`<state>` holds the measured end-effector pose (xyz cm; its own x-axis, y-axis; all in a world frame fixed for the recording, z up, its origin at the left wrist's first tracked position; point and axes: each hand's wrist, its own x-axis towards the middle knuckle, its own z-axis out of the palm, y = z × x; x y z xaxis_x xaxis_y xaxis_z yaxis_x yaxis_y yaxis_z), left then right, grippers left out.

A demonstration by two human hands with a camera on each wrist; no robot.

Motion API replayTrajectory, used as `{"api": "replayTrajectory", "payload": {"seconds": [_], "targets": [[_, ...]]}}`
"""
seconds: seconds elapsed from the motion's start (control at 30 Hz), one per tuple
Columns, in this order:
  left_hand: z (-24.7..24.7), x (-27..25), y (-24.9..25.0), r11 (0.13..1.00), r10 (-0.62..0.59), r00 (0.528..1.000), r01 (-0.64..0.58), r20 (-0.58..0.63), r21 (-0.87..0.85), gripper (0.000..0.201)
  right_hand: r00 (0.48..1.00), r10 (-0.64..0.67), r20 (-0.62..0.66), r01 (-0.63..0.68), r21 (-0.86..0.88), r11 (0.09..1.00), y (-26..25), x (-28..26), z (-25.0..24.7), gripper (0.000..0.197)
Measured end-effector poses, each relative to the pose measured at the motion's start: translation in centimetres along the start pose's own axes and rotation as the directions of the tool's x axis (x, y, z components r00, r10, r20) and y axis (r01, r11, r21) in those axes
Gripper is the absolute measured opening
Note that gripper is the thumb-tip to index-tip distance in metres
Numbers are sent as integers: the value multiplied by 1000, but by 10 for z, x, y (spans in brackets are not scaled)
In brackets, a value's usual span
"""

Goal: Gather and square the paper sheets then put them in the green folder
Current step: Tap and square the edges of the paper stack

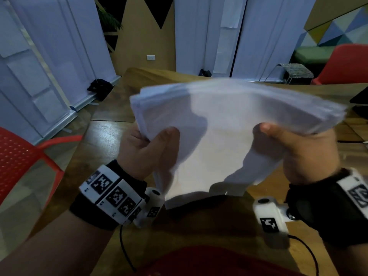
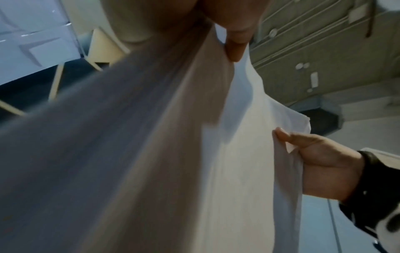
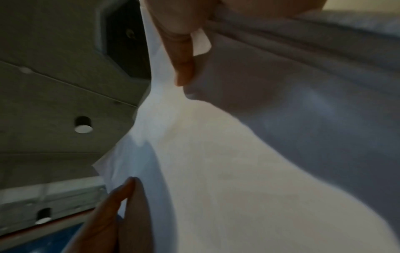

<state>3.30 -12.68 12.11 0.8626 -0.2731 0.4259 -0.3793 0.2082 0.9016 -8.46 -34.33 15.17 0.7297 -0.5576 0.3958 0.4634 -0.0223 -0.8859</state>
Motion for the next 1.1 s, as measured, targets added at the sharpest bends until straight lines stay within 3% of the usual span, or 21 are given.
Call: {"api": "replayTrajectory", "payload": {"seconds": [0.07,0.17,0.23,0.3,0.43,0.5,0.57,0.63,0.7,0.83,0.97,1.1], "targets": [[-3,1,12,995,95,995,-95,-6,-27,4,995,-90,48,90,1,996,-13,-4,3,43],[-5,3,15,986,95,995,-93,9,-139,12,981,-68,180,77,-42,996,-13,-8,4,44],[-6,4,11,992,79,997,-77,25,-97,43,985,-22,173,36,-81,996,-1,-8,-3,66],[-7,5,4,997,36,999,-35,13,-67,61,990,18,138,-12,-50,999,13,-5,-11,86],[-10,2,-7,988,-53,998,55,21,-142,50,974,112,199,-107,-34,994,27,3,-24,118],[-12,0,-11,985,-78,996,83,39,-149,37,958,153,244,-146,-47,988,25,8,-26,107],[-15,-1,-14,984,-83,996,87,30,-153,24,927,198,320,-182,-81,980,22,11,-32,83],[-17,-2,-14,985,-74,997,77,26,-156,20,901,208,382,-175,-119,977,19,12,-42,77],[-19,-3,-15,982,-64,997,72,51,-175,23,909,188,373,-145,-139,980,16,13,-55,69],[-19,-3,-15,976,-62,992,84,114,-200,42,963,39,267,23,-224,974,12,8,-64,20],[-15,-4,-16,974,-48,994,68,96,-214,32,988,-56,145,95,-281,955,11,6,-61,14],[-16,-6,-14,975,-70,994,86,84,-207,38,991,-57,122,78,-179,981,12,10,-57,11]]}}
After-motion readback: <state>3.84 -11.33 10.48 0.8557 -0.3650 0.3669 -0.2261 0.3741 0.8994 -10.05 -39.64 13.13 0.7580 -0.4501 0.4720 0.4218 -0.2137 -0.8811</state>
